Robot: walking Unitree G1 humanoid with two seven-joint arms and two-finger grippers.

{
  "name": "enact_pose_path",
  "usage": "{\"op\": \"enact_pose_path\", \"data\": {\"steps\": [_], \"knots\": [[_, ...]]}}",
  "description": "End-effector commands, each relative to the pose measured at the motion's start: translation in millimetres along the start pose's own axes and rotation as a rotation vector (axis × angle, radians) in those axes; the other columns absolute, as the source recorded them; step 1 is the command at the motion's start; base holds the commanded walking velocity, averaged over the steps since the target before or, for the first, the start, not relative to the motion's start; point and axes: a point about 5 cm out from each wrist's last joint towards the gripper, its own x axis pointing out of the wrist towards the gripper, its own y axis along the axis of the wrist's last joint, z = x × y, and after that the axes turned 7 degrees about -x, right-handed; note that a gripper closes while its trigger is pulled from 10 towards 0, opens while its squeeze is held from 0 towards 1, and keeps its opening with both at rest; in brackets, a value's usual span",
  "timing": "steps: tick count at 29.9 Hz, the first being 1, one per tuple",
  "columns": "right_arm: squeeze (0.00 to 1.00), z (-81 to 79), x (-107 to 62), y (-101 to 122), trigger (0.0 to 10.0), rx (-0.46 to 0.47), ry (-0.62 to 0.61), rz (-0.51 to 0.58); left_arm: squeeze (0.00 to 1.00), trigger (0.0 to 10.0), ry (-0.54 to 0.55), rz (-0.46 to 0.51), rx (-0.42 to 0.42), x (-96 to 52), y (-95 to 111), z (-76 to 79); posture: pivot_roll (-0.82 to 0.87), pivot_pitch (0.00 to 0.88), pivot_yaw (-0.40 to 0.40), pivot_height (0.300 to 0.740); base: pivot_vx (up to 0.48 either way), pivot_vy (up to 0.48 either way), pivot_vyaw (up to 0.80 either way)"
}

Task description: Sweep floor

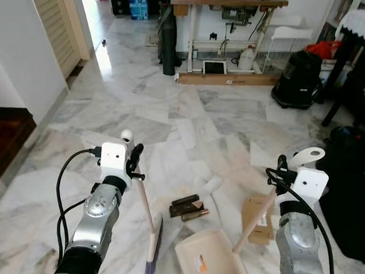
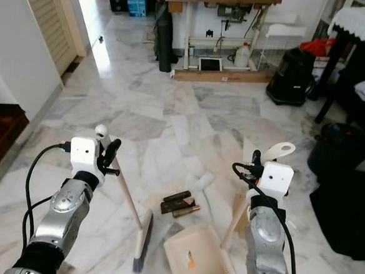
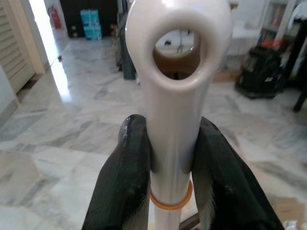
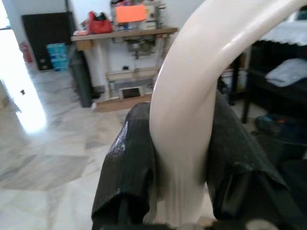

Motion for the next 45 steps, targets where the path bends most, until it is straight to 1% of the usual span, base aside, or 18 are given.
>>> {"op": "enact_pose_path", "data": {"steps": [1,25,35,36,41,45], "knots": [[0.0,1.4,3.2,10.8,10.0,0.024,-0.015,0.052,0.0,10.0,-0.005,0.062,0.024,5.4,14.7,0.3,-0.09,0.0,0.053,0.74,0.368,0.0,0.0],[0.0,1.9,3.6,10.1,10.0,0.04,-0.019,0.04,0.0,10.0,-0.002,0.053,0.019,3.3,12.3,0.8,-0.09,0.0,0.049,0.74,0.366,0.0,0.0],[0.0,1.8,4.5,10.7,10.0,0.046,-0.017,0.041,0.0,10.0,0.002,0.057,0.013,4.7,13.4,1.4,-0.09,0.0,0.047,0.74,0.366,0.0,-0.73],[0.0,1.2,4.3,10.9,10.0,0.035,-0.012,0.044,0.0,10.0,0.001,0.057,0.014,4.8,13.2,2.3,-0.09,0.0,0.047,0.74,0.364,0.0,0.0],[0.0,0.8,4.4,11.7,10.0,0.038,-0.016,0.047,0.0,10.0,-0.002,0.056,0.015,5.1,13.3,2.6,-0.09,0.0,0.049,0.74,0.366,0.0,0.0],[0.0,0.8,4.4,11.5,10.0,0.036,-0.018,0.046,0.0,10.0,0.007,0.056,0.022,5.5,13.9,-1.0,-0.09,0.0,0.05,0.74,0.153,0.0,0.0]]}}
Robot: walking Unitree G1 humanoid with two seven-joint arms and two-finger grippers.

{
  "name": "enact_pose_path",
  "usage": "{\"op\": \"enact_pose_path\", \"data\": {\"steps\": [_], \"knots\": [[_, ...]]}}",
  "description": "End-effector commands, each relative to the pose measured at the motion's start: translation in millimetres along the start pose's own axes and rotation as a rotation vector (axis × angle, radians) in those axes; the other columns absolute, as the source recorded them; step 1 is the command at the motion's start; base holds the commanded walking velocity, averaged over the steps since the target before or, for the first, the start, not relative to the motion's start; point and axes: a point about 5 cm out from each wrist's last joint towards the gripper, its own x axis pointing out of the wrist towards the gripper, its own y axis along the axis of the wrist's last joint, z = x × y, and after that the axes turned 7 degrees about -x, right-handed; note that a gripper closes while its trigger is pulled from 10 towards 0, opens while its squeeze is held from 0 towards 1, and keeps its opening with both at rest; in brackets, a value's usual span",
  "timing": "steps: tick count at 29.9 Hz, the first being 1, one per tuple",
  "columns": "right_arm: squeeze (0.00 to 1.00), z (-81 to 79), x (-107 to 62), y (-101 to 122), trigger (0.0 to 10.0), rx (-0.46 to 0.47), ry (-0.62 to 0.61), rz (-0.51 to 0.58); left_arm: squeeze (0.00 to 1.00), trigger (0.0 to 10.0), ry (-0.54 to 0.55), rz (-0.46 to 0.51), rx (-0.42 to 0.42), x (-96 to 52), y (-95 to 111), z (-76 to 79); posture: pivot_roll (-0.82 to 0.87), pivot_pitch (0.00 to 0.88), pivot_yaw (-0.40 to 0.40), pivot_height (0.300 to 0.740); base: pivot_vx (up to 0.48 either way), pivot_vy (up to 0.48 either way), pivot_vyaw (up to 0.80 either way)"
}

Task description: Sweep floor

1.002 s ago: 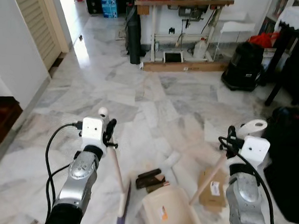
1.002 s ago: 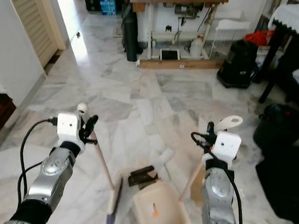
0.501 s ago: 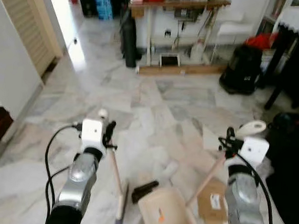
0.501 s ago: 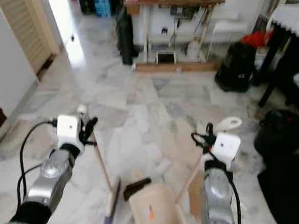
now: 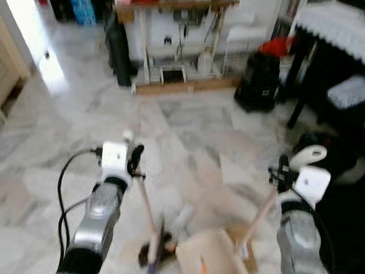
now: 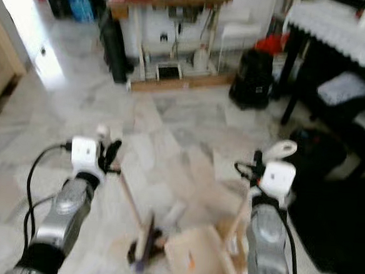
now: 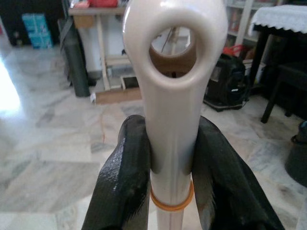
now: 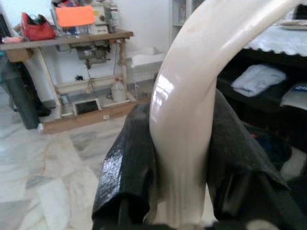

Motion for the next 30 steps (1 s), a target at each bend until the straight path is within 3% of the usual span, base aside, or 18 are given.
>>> {"op": "enact_pose_path", "data": {"steps": [1,15,30], "knots": [[0.0,-2.1,2.9,10.9,10.0,0.032,-0.005,0.051,0.0,10.0,0.003,0.052,0.034,4.5,13.5,-3.3,-0.09,0.0,0.05,0.74,0.0,0.0,0.0],[0.0,0.5,2.1,8.2,10.0,0.018,-0.017,0.042,0.0,10.0,-0.002,0.054,0.039,4.0,13.3,-2.7,-0.09,0.0,0.05,0.74,0.0,0.0,0.0],[0.0,10.6,-5.1,-9.9,10.0,-0.048,-0.086,-0.024,0.0,10.0,-0.004,0.048,0.049,-1.2,12.5,-6.0,-0.08,0.0,0.055,0.74,0.0,0.0,0.0]]}}
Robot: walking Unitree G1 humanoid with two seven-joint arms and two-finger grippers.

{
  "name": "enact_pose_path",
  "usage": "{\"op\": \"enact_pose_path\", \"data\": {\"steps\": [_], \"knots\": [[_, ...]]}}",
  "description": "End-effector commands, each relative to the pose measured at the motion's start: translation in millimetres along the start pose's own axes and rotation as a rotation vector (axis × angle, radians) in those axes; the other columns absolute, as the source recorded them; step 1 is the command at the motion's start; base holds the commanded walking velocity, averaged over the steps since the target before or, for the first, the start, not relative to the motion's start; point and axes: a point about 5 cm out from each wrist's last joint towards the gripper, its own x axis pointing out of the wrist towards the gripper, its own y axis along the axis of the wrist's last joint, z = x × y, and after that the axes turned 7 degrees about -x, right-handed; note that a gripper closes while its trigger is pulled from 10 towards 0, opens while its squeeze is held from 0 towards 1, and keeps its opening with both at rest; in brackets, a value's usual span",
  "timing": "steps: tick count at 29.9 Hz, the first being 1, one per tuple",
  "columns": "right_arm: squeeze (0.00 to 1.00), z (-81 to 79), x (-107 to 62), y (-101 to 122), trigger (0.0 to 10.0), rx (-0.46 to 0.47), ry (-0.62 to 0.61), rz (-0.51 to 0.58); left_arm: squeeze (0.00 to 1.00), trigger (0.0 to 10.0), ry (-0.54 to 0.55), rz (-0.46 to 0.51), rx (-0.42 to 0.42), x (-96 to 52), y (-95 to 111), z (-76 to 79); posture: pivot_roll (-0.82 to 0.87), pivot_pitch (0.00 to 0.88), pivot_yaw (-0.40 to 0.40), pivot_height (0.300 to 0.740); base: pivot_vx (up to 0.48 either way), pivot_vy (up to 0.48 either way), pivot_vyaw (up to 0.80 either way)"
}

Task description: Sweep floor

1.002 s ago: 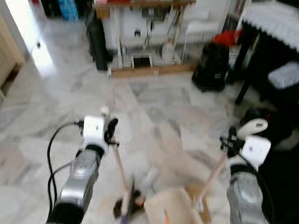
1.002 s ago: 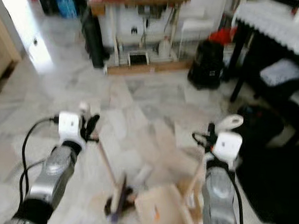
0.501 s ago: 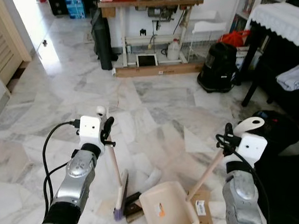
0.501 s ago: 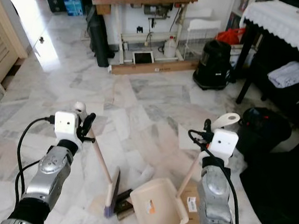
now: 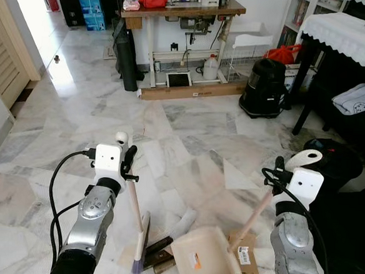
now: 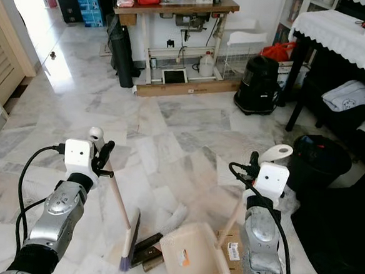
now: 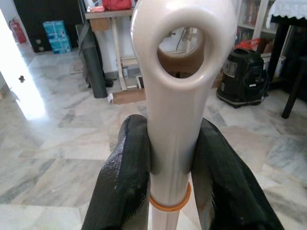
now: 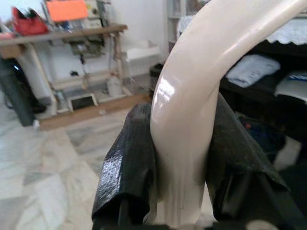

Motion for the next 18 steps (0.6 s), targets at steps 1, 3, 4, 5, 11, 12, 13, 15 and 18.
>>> {"op": "enact_pose_path", "data": {"steps": [1,3,4,5,11,12,13,15,18], "knots": [[0.0,1.2,1.5,5.5,10.0,-0.002,-0.014,0.038,0.0,10.0,-0.012,0.058,0.022,2.2,14.7,-1.4,-0.08,0.0,0.056,0.74,0.0,0.0,0.0],[0.0,1.3,0.7,2.5,10.0,-0.006,-0.024,0.028,0.0,10.0,-0.014,0.056,0.022,1.2,14.3,-1.6,-0.08,0.0,0.059,0.74,0.0,0.0,0.0],[0.0,1.2,0.4,1.4,10.0,-0.005,-0.026,0.024,0.0,10.0,-0.015,0.056,0.023,0.8,14.1,-1.7,-0.08,0.0,0.06,0.74,0.0,0.0,0.0],[0.0,0.8,0.1,0.2,10.0,-0.002,-0.028,0.021,0.0,10.0,-0.017,0.054,0.022,0.5,13.9,-1.5,-0.08,0.0,0.061,0.74,0.0,0.0,0.0],[0.0,-1.5,-1.7,-3.6,10.0,0.007,-0.03,0.007,0.0,10.0,-0.022,0.051,0.018,-0.1,13.1,-0.7,-0.08,0.0,0.063,0.74,0.0,0.0,0.0],[0.0,-1.9,-2.3,-4.3,10.0,0.008,-0.029,0.007,0.0,10.0,-0.024,0.054,0.016,0.0,13.4,0.2,-0.08,0.0,0.064,0.74,0.0,0.0,0.0],[0.0,-2.3,-2.3,-4.3,10.0,0.009,-0.028,0.007,0.0,10.0,-0.024,0.055,0.016,0.3,13.8,0.4,-0.08,0.0,0.063,0.74,0.259,0.0,0.0],[0.0,-2.9,-2.1,-4.1,10.0,0.011,-0.027,0.009,0.0,10.0,-0.024,0.058,0.015,0.8,14.5,0.6,-0.08,0.0,0.063,0.74,0.274,0.0,0.0],[0.0,-4.0,-0.3,-3.0,10.0,0.016,-0.026,0.012,0.0,10.0,-0.022,0.061,0.015,2.5,16.1,0.0,-0.08,0.0,0.061,0.74,0.298,0.0,0.0]]}}
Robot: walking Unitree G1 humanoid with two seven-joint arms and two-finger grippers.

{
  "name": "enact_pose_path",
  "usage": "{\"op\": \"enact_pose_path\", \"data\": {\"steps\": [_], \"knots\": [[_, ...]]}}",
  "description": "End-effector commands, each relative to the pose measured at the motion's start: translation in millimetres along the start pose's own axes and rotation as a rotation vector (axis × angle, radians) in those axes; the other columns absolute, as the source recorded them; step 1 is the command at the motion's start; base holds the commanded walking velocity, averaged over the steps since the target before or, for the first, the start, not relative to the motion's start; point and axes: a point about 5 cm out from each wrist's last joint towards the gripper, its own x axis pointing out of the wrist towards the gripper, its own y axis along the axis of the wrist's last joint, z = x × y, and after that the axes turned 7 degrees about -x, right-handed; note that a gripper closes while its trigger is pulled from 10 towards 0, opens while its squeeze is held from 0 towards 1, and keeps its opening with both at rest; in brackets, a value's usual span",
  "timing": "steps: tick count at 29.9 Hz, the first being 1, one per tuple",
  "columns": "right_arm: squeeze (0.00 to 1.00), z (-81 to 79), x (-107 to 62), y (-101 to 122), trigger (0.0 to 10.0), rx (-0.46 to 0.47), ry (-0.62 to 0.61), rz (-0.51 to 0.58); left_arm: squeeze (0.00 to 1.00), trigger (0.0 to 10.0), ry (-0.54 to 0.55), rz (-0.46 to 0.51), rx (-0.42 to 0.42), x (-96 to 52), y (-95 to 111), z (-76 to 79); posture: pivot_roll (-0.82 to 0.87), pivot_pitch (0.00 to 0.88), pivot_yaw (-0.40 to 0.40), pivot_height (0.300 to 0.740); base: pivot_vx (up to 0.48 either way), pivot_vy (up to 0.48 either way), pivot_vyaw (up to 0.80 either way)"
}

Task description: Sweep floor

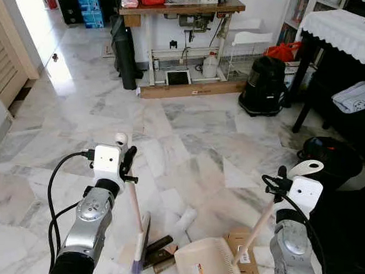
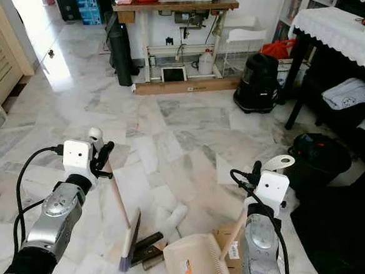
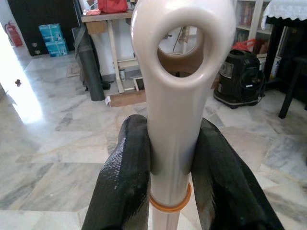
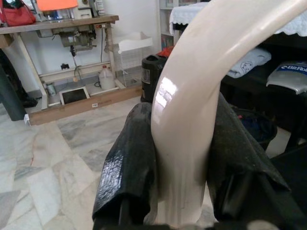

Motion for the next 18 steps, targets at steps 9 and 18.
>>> {"op": "enact_pose_path", "data": {"steps": [9,18], "knots": [[0.0,-4.5,6.0,9.1,10.0,0.022,0.008,0.042,0.0,10.0,0.004,0.047,0.009,3.6,12.1,-1.1,-0.08,0.0,0.054,0.74,0.316,0.0,0.0],[0.0,-5.8,7.6,10.8,10.0,0.022,0.02,0.047,0.0,10.0,0.013,0.053,0.006,4.2,13.2,-1.7,-0.08,0.0,0.048,0.74,0.342,0.0,0.0]]}}
